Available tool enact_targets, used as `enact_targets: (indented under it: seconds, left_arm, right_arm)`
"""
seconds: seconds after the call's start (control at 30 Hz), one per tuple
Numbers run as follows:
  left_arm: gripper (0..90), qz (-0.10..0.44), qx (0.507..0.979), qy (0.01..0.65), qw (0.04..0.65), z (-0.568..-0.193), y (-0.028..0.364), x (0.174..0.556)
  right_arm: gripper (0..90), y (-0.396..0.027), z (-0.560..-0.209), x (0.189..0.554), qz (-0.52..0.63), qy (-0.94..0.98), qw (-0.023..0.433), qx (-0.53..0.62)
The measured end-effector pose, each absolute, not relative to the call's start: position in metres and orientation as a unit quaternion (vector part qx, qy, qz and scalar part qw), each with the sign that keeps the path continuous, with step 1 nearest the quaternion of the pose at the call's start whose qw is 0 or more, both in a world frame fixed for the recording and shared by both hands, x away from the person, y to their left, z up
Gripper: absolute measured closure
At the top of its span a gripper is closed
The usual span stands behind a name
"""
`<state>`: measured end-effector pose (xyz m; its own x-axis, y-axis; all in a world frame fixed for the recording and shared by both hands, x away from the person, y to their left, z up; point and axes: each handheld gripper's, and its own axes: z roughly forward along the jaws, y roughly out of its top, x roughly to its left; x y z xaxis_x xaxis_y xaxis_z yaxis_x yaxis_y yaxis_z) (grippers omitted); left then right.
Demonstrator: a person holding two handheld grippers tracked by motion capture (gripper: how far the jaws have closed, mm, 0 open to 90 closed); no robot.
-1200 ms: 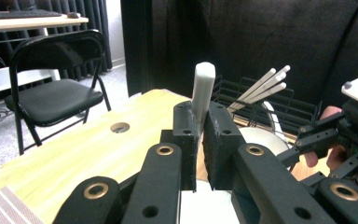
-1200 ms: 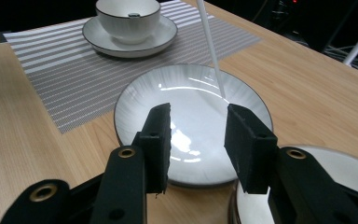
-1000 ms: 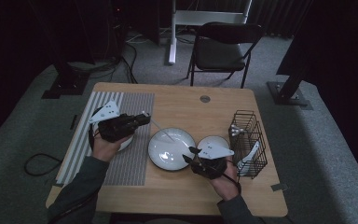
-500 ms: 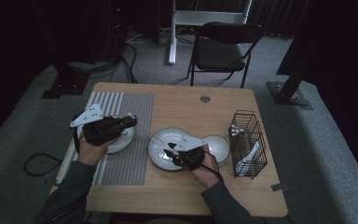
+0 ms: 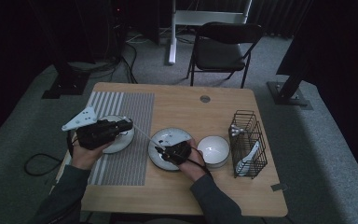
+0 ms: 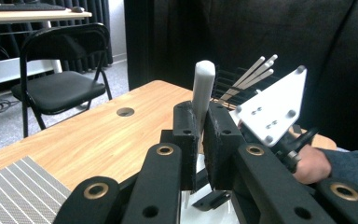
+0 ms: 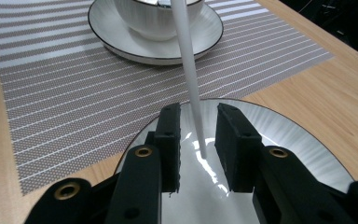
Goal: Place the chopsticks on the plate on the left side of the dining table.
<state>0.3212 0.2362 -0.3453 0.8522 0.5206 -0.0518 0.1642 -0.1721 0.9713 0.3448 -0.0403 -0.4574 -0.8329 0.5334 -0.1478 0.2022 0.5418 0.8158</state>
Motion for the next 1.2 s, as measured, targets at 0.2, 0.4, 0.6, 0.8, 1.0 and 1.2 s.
enact_targets:
  seconds: [0.2,0.4,0.6,0.8,1.0,1.2]
  left_arm:
    - [84.9,0.141,0.744,0.229,0.612,-0.345,0.239,0.321]
    - [84.9,0.137,0.74,0.236,0.615,-0.347,0.241,0.322]
    - [83.8,0.143,0.733,0.241,0.62,-0.35,0.244,0.322]
    - [79.3,0.164,0.736,0.251,0.606,-0.353,0.244,0.32]
    - [79.4,0.168,0.737,0.257,0.602,-0.359,0.244,0.319]
    - [79.6,0.173,0.729,0.262,0.608,-0.361,0.248,0.316]
  right_arm:
    - [72.0,-0.034,-0.464,0.351,0.428,0.856,0.192,0.215]
    - [81.5,-0.031,-0.468,0.353,0.429,0.856,0.196,0.213]
    - [84.3,-0.03,-0.468,0.349,0.427,0.861,0.2,0.189]
    - [86.6,-0.03,-0.464,0.339,0.439,0.862,0.195,0.161]
    - [86.8,-0.032,-0.458,0.338,0.445,0.859,0.198,0.158]
    - [86.9,-0.032,-0.455,0.338,0.446,0.857,0.204,0.157]
